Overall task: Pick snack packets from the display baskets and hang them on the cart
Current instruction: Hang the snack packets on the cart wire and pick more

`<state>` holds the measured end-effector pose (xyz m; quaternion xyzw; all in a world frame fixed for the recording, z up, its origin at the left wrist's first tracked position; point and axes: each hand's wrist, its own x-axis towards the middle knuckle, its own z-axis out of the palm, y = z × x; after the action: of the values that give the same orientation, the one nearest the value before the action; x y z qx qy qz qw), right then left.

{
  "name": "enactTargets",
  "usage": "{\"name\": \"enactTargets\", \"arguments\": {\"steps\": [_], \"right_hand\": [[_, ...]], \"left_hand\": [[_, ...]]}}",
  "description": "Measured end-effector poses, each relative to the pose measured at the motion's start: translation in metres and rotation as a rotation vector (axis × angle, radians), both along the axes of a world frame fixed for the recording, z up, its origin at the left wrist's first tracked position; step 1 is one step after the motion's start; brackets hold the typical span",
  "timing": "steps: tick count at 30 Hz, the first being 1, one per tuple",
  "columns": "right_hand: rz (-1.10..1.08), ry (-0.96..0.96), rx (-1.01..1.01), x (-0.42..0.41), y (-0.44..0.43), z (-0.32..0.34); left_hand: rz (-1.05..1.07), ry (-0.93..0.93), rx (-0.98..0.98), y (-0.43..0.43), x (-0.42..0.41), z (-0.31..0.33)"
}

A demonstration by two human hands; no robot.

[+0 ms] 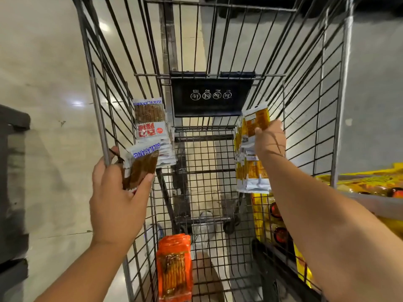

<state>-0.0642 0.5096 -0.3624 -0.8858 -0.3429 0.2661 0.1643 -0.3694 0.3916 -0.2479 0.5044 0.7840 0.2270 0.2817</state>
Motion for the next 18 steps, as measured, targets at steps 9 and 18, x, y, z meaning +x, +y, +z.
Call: {"name": "enactTargets", "arguments": {"steps": [9,18], "right_hand": [[0.294,-0.130,0.034,-0.001,0.006,0.024],[0.204,-0.119,-0.026,-0.014,-0.127,0.003]], "left_hand": [[-0.008,0.011,-0.023,0.000,-0.001,0.000],[-0.011,-0.005,-0.019,0.002,0.001,0.001]]}}
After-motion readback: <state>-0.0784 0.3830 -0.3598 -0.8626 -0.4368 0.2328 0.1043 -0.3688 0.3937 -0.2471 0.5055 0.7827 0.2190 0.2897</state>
